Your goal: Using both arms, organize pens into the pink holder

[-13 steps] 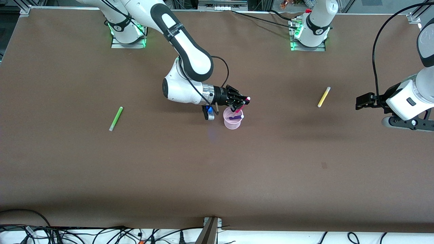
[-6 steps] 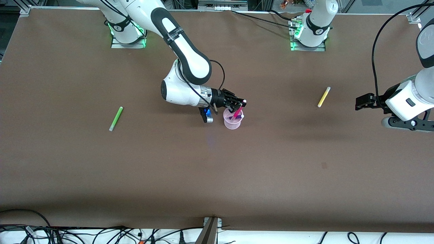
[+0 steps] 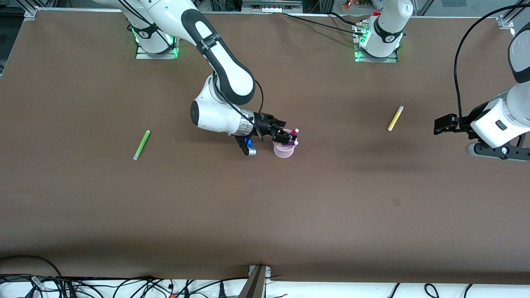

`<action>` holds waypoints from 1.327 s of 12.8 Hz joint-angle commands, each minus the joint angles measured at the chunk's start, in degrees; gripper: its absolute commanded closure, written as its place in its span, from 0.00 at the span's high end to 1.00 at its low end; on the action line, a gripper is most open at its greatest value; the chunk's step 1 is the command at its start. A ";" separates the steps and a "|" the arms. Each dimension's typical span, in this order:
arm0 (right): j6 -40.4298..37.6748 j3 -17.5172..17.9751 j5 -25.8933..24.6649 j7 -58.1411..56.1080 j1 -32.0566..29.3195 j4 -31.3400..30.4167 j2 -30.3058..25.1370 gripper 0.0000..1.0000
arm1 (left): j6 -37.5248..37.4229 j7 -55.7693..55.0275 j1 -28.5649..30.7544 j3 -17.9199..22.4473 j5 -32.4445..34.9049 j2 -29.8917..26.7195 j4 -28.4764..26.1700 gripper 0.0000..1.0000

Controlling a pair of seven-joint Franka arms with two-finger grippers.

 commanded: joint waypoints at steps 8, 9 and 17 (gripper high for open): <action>-10.96 -16.72 -22.45 -5.26 -0.62 -0.26 -8.03 1.00 | 0.70 -1.91 -0.64 -1.01 1.59 -0.32 -0.34 1.00; -14.65 -18.57 -26.30 -5.17 -0.62 -0.26 -10.22 1.00 | 0.70 -1.91 -0.64 -1.01 1.59 -0.32 -0.42 1.00; -37.60 -10.62 -64.33 -14.38 -17.11 -0.26 -29.11 1.00 | 0.79 -2.78 -0.55 -1.36 1.33 -0.41 -0.86 1.00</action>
